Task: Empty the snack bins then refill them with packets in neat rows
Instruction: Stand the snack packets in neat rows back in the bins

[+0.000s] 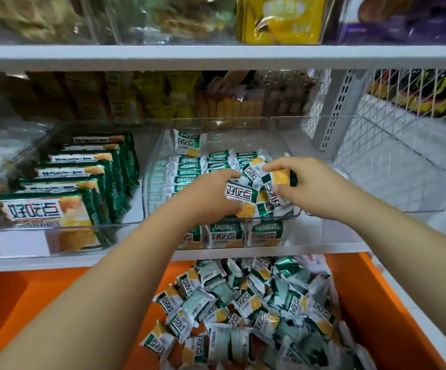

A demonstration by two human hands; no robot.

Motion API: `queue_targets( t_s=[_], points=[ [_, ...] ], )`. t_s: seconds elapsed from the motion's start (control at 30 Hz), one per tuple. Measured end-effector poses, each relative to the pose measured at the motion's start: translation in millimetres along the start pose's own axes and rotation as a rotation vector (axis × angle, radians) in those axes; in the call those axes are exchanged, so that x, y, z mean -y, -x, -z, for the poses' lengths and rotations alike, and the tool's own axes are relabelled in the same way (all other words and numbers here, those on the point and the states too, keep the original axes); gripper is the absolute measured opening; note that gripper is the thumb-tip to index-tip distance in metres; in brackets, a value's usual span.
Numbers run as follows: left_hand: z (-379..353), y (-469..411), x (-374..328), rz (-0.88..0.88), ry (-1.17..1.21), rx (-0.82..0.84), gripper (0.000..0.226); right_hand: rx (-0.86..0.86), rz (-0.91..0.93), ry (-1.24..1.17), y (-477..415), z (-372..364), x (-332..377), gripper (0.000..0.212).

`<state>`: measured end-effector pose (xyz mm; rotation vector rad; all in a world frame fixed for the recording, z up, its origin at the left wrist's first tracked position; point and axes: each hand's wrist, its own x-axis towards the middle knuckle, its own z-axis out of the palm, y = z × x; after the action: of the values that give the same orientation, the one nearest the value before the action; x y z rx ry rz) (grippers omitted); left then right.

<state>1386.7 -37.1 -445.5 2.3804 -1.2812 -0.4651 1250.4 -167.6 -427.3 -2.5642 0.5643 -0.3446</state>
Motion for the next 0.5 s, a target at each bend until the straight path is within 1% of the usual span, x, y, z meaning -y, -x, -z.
queue_targets(
  t_s=[0.07,0.13,0.3,0.43,0.5],
  points=[
    [2.6,0.6,0.4,-0.010,0.020,-0.050,0.066,-0.059,-0.016,-0.027,3.1,1.5,-1.1,0.039],
    [7.0,1.7,-0.4,-0.009,0.085,-0.110,0.066,-0.147,-0.017,-0.048,3.1,4.6,-3.9,0.047],
    [14.8,4.1,-5.3,-0.072,0.221,-0.283,0.073,-0.289,-0.040,-0.292,-1.4,12.0,-9.4,0.060],
    [11.4,3.0,-9.4,-0.066,0.399,-0.344,0.079,-0.318,-0.145,-0.664,-2.4,11.7,-6.9,0.070],
    [9.1,0.4,-9.1,-0.043,0.520,-0.358,0.082,-0.305,-0.188,-0.870,-3.1,12.1,-4.2,0.070]
  ],
)
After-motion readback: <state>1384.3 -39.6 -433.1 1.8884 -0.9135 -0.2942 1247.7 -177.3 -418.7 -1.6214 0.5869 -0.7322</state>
